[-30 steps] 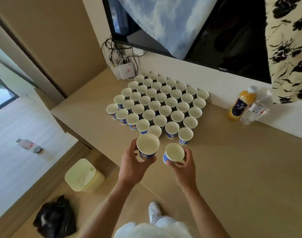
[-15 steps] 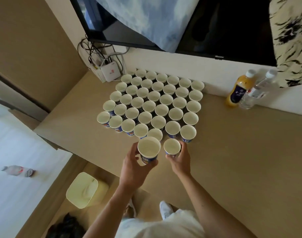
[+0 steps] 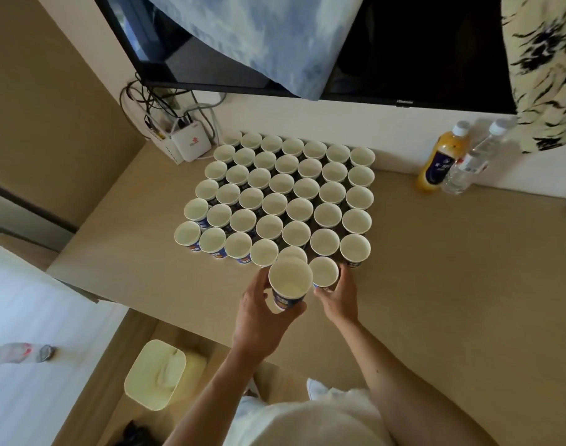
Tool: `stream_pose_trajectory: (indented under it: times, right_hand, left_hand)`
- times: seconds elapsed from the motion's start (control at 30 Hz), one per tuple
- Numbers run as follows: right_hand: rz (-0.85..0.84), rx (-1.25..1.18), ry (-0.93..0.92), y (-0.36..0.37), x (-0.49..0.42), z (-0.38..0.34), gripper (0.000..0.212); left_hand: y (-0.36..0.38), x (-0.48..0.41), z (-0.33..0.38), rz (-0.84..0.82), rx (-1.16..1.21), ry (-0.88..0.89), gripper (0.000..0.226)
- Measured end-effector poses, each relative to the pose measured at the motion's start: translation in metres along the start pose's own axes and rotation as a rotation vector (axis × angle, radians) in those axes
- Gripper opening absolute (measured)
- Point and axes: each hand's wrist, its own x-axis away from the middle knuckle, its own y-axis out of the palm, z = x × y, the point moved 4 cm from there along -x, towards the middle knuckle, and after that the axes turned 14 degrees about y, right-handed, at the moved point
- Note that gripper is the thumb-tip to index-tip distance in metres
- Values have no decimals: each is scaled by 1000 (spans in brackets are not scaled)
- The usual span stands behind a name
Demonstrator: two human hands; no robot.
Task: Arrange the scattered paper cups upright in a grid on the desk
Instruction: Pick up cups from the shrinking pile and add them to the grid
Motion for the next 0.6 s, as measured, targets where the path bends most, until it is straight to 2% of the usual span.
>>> stream_pose_trajectory:
  times: [0.27, 0.4, 0.53, 0.6]
  right_hand:
    - [-34, -9, 24, -2, -4, -7, 59]
    - [-38, 28, 97, -18, 3, 6, 71]
    - [69, -6, 68, -58, 18, 6, 52]
    - [2, -152, 110, -78, 26, -14, 40]
  left_hand:
    - [2, 4, -10, 4, 15, -1, 62]
    - [6, 3, -9, 18, 12, -3, 62]
    - [18, 0, -6, 16, 37, -6, 65]
    - [30, -3, -3, -7, 56, -7, 67]
